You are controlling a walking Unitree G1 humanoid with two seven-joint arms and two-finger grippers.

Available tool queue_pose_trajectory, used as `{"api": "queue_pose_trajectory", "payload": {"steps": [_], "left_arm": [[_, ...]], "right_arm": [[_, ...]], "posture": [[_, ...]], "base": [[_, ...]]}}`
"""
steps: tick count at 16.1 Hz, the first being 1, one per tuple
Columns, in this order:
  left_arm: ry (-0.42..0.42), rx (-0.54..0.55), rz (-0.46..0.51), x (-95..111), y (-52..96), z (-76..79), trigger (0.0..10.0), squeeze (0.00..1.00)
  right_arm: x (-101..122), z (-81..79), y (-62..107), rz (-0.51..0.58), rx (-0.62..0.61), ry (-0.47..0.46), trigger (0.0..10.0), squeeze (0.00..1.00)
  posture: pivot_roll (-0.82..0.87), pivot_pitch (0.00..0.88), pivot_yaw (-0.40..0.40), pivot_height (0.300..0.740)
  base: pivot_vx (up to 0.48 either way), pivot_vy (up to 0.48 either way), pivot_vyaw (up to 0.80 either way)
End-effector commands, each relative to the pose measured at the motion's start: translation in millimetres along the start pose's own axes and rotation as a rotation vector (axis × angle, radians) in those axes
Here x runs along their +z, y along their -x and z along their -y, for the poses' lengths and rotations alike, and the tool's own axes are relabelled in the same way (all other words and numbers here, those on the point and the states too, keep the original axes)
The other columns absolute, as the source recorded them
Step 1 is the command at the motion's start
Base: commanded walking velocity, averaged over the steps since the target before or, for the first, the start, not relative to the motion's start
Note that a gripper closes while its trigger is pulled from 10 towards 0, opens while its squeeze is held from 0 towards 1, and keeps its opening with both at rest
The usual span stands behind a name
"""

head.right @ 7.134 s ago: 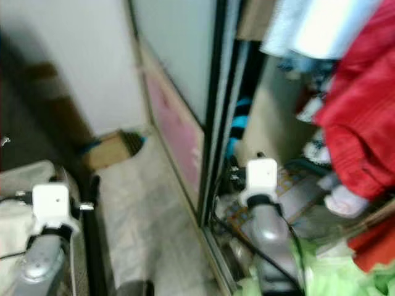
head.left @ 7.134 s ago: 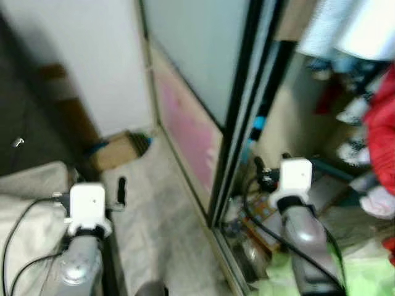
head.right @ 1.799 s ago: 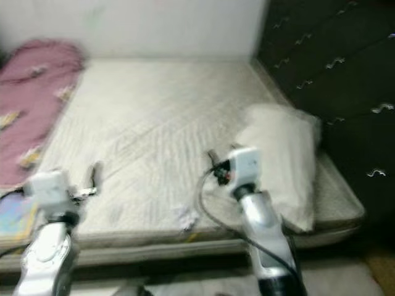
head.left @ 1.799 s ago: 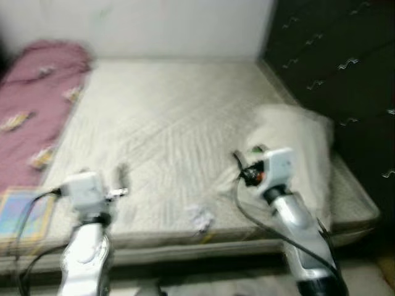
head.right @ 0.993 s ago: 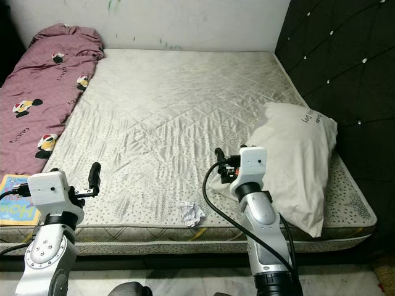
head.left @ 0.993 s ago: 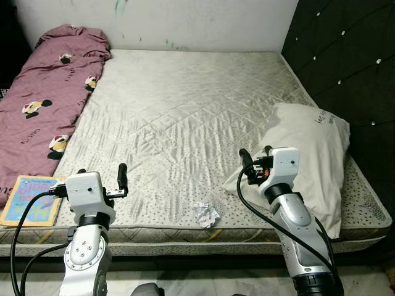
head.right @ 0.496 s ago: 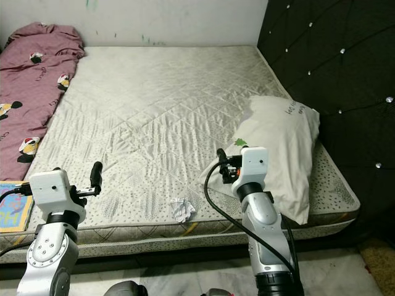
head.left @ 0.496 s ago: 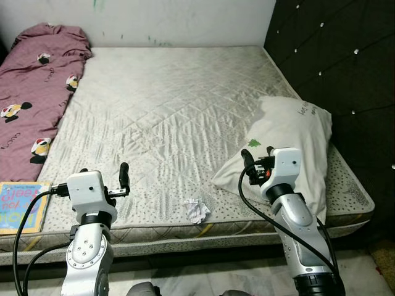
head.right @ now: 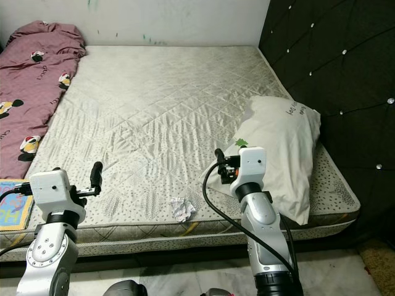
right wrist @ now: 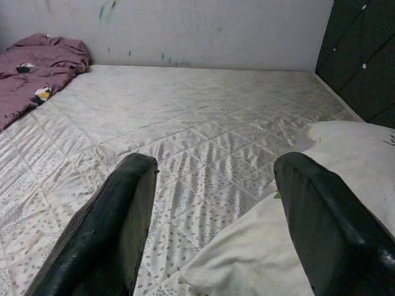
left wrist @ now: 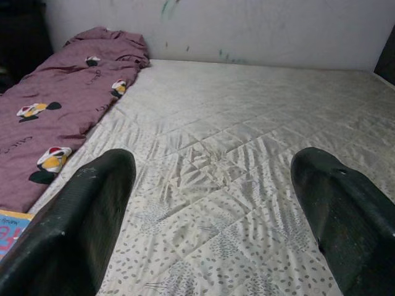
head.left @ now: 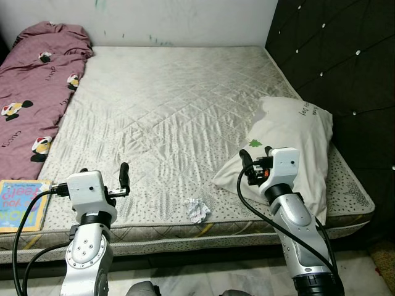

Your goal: Clean up the room

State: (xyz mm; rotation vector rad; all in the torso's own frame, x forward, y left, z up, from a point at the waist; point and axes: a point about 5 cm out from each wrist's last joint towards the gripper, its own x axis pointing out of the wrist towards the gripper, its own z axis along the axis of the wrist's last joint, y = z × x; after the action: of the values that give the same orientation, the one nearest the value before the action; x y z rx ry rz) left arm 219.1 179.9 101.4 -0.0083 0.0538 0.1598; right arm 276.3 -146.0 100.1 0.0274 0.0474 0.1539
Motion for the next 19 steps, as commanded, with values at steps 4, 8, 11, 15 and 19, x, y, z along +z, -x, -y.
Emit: {"api": "queue_pose_trajectory", "payload": {"steps": [4,8,11,15,19], "left_arm": [[-0.007,-0.006,-0.003,0.6,-0.1,-0.2,10.0,0.00],[-0.011,0.000,0.002,0.5,-0.3,0.3,10.0,0.00],[-0.013,0.013,0.006,1.1,-0.8,-0.6,10.0,0.00],[-0.012,0.016,0.007,1.2,-1.2,-0.6,10.0,0.00],[0.014,-0.009,0.011,2.4,-1.0,2.2,10.0,0.00]], "right_arm": [[4.0,-1.7,0.1,0.013,0.007,0.009,10.0,0.00],[3.0,-2.0,0.0,0.010,0.014,0.014,10.0,0.00],[2.6,-2.8,-0.3,0.005,0.020,0.025,10.0,0.00],[3.3,-7.0,-1.3,0.008,0.060,0.049,10.0,0.00],[4.5,-11.3,-0.8,0.017,0.089,0.059,10.0,0.00]], "posture": [[0.01,0.017,-0.035,0.678],[0.02,0.011,-0.040,0.643],[0.02,0.008,-0.040,0.634],[0.02,0.008,-0.042,0.634],[0.02,0.010,-0.046,0.634]], "base": [[0.000,0.000,0.00],[0.000,0.000,0.00],[0.000,0.000,0.00],[0.000,0.000,0.00],[0.000,0.000,0.59]]}}
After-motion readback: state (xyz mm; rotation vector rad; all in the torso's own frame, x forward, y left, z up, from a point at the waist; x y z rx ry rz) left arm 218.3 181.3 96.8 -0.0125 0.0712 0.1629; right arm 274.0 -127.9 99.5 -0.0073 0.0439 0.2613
